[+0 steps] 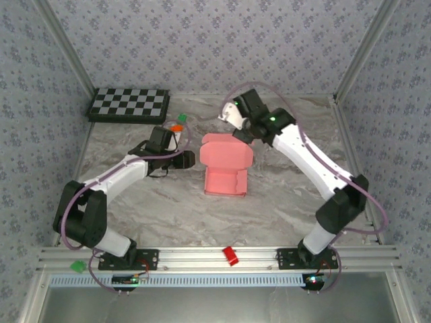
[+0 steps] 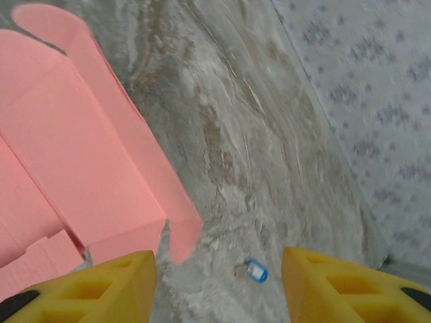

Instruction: Fold the paper box

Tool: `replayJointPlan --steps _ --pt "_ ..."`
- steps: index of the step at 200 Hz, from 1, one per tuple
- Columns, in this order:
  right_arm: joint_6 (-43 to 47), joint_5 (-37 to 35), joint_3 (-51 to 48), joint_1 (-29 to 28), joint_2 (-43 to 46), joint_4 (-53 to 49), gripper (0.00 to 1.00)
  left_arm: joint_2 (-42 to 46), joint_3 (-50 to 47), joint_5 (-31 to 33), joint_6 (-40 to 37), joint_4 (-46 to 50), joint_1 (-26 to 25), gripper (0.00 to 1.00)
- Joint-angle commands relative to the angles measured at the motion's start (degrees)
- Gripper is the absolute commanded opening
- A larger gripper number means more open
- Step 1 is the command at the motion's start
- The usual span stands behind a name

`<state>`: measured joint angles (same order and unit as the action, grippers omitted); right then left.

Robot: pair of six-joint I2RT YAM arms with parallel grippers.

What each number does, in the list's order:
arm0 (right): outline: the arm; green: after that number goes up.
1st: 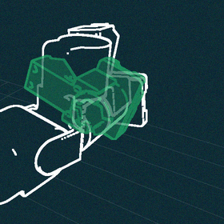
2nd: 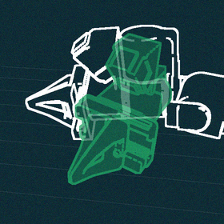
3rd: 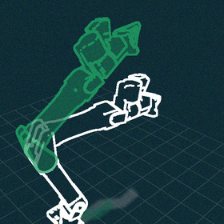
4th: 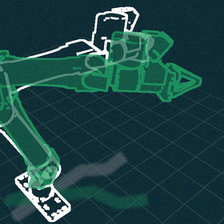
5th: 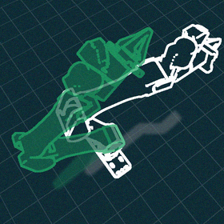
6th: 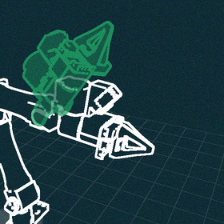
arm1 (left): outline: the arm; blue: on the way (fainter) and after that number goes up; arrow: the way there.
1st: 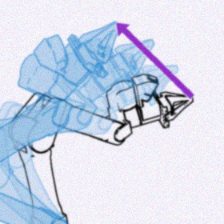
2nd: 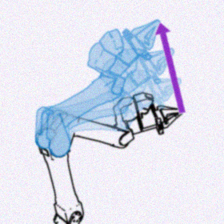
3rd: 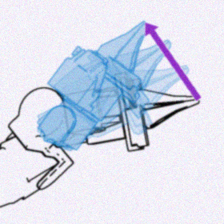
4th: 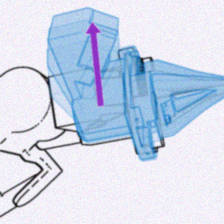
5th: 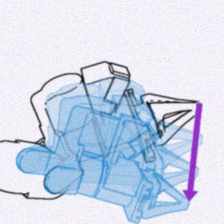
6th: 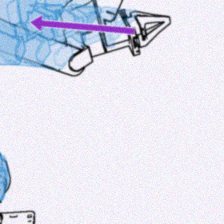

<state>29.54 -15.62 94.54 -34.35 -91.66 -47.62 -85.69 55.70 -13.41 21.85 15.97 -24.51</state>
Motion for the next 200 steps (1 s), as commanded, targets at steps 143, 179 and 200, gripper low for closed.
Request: replayJointPlan --steps 143,179,200 --pt "-41.3 19.0 -43.3 14.0 30.5 15.4 0.56 -16.5 13.4 -21.9 -2.8 -11.6 2.6 0.38" --pt "-41.9 19.2 -44.3 14.2 29.8 16.4 0.56 -17.7 14.2 -21.8 -2.6 -10.9 2.8 0.34" --pt "-41.7 19.4 -44.1 14.3 29.0 16.6 0.56 -17.8 14.1 -22.1 -2.5 -11.0 2.9 0.32"
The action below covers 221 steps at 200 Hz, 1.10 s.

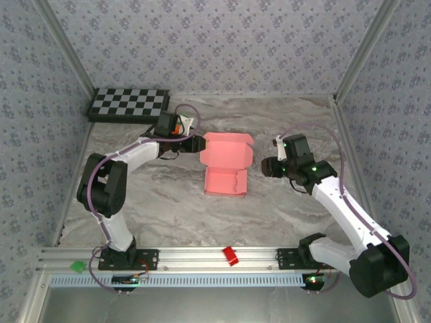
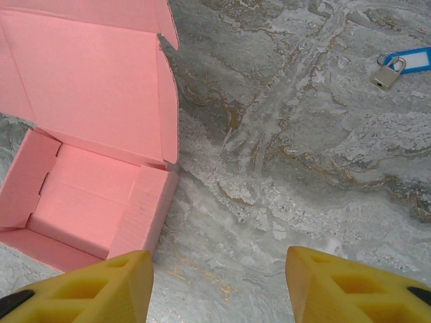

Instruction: Fold the paper box

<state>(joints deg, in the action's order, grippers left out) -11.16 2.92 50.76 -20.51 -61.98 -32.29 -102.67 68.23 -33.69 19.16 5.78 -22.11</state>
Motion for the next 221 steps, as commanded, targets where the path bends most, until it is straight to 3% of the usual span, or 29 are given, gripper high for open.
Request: replayJointPlan --steps 1,75,108,121,173,221 --pt "-1.0 0.8 -0.3 0.4 -0.7 1.3 0.56 -0.8 1.6 -1.9 0.2 -0.8 0.5 0.32" --pt "-0.9 1.5 -0.4 0.5 -3.0 2.1 0.56 -1.0 0.3 -2.9 0.7 -0.9 0.5 0.25" --pt "-1.3 1.9 -0.5 0.6 -3.4 2.7 0.56 -0.3 -0.5 -1.9 1.6 -1.4 0.5 0.07" --pt "-1.7 2.3 -0.6 0.6 -3.8 3.2 0.56 0.9 -1.3 -0.3 1.9 -1.8 0.5 0.0" --pt "-5.8 7.8 -1.6 0.5 -5.6 8.9 0.55 9.2 -8.6 11.6 4.9 -5.5 0.0 0.0" --pt "-8.1 11.9 -0.4 -0.4 -11.2 13.4 0.53 16.6 -16.2 18.9 7.9 -11.2 -1.3 0.0"
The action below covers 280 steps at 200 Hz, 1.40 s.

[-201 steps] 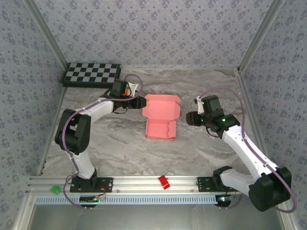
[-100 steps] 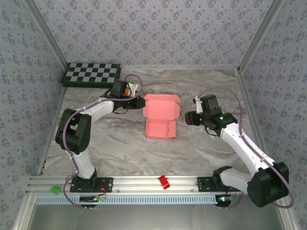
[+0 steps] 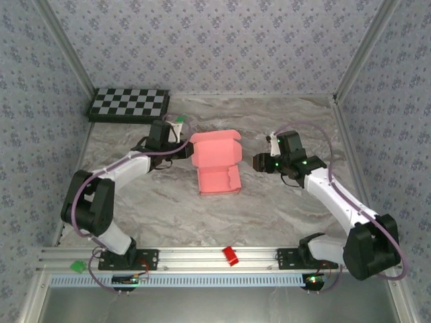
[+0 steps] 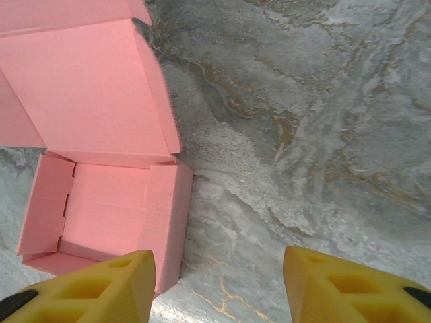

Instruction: Fold the paper box

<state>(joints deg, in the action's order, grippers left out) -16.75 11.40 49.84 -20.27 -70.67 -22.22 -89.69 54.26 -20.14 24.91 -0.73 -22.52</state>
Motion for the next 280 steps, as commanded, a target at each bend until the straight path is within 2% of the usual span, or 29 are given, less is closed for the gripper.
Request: replayJointPlan --steps 1,60,91,186,280 --pt "-2.6 3.4 0.6 -0.7 -2.6 3.4 0.53 3.7 -2.3 5.4 2.2 -4.8 -0.8 0.0" --pt "-8.1 4.7 0.1 -3.5 -9.9 13.3 0.51 7.7 -8.0 11.6 7.4 -11.1 -1.0 0.0" --pt "-7.8 5.0 1.6 -5.4 -14.0 15.9 0.52 7.7 -8.7 11.0 8.2 -12.0 -1.2 0.0" --pt "-4.5 6.4 6.7 -6.1 -26.2 20.7 0.54 7.6 -9.7 9.5 8.6 -12.3 -1.3 0.0" --pt "-1.8 5.0 9.6 -7.5 -31.7 21.4 0.46 7.1 -8.6 9.0 8.1 -10.5 -1.2 0.0"
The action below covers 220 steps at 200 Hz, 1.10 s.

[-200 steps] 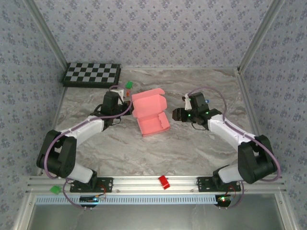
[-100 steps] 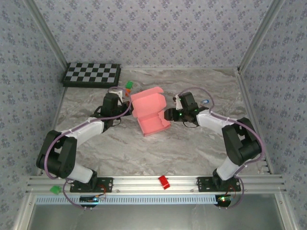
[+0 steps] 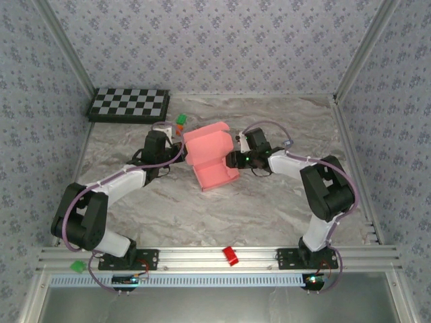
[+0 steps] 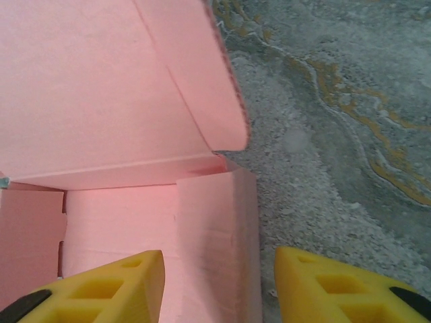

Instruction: Fold the paper box

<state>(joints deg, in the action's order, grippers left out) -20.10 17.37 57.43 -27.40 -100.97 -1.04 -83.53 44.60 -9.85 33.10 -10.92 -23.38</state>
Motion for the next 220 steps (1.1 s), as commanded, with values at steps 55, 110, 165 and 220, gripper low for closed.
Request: replayJointPlan --steps 55,110,165,220 --pt "2.5 -4.0 3.2 -1.1 -3.2 -0.7 0.4 0.6 1.7 -1.6 -0.3 0.9 -0.3 0.0" --pt "3.2 -7.4 4.4 -2.3 -4.8 -1.7 0.32 0.6 1.5 -1.6 -0.3 0.9 -0.4 0.0" --pt "4.8 -12.2 5.7 -3.8 -6.1 -4.4 0.26 0.5 1.5 -1.8 -0.4 1.2 -0.3 0.0" --pt "6.5 -17.0 6.3 -4.9 -6.4 -6.9 0.22 0.3 1.6 -1.8 -0.4 1.2 -0.3 0.0"
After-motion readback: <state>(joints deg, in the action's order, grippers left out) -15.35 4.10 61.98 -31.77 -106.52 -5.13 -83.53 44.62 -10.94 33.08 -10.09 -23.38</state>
